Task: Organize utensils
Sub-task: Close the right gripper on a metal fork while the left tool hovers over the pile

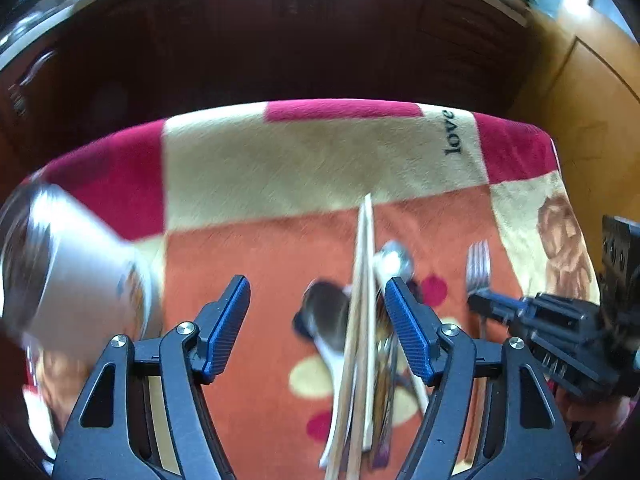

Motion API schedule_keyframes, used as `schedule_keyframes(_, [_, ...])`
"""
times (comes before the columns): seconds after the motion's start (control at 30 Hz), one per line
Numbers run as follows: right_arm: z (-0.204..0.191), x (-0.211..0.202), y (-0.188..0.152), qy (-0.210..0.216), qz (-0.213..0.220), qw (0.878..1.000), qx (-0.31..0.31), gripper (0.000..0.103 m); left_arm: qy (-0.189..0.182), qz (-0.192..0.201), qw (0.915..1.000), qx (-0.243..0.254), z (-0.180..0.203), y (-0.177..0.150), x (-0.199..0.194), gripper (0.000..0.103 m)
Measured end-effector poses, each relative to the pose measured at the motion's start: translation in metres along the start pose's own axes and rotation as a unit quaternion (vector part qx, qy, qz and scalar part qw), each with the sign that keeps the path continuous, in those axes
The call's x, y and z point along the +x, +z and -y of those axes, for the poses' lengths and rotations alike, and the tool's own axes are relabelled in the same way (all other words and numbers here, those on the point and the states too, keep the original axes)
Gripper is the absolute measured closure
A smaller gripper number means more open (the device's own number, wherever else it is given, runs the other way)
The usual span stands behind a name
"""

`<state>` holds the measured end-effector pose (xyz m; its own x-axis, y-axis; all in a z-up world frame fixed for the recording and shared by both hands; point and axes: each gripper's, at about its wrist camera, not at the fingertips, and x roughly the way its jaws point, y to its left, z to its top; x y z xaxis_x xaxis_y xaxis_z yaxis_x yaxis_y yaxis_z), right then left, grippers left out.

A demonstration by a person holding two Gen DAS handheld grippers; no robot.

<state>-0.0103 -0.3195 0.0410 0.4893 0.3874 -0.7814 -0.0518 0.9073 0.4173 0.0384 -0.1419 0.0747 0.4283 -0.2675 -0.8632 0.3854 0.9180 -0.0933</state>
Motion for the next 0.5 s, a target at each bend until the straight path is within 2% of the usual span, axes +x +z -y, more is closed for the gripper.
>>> schedule_keyframes(0.1, [0.005,0.006,0.001,0.007,-0.002,1.000,0.008,0.101,-0.016,-0.033,0.9991,0.019,0.004,0.017,0.021,0.048])
schedule_keyframes(0.27, [0.013,0.012,0.002,0.019,-0.017,1.000,0.016,0.101,-0.043,-0.094,0.9940,0.034,0.011,0.024,0.055,0.054])
schedule_keyframes(0.37, [0.014,0.014,0.005,0.026,-0.014,1.000,0.012,0.101,-0.053,-0.102,0.9928,0.036,0.014,0.028,0.063,0.062])
schedule_keyframes(0.43, [0.015,0.016,0.005,0.030,-0.014,0.999,0.018,0.101,-0.061,-0.104,0.9922,0.032,0.015,0.029,0.064,0.073])
schedule_keyframes(0.5, [0.016,0.017,0.005,0.035,-0.016,0.999,0.026,0.101,-0.074,-0.107,0.9913,0.023,0.014,0.030,0.064,0.079])
